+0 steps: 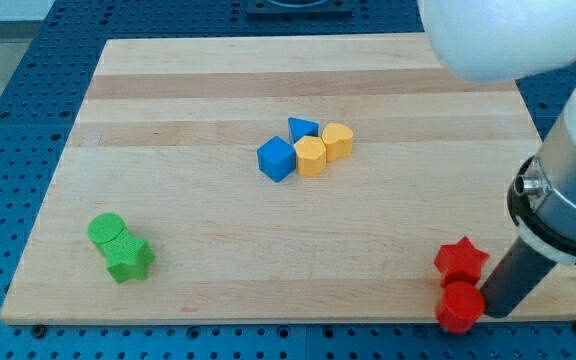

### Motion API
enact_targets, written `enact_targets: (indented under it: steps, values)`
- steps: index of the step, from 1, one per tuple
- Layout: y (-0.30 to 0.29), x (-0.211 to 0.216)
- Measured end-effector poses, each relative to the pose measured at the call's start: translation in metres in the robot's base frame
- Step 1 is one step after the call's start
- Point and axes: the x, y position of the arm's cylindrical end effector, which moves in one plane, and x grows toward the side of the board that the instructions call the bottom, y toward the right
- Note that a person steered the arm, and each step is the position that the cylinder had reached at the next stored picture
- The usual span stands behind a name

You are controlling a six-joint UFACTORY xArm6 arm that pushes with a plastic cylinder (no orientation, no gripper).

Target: Nudge the red star left a bit

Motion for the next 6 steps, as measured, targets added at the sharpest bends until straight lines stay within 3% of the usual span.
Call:
enact_targets:
  steps: [3,4,6]
  values:
    - [0.096,-0.018]
    - [0.083,-0.035]
    - [0.005,-0.039]
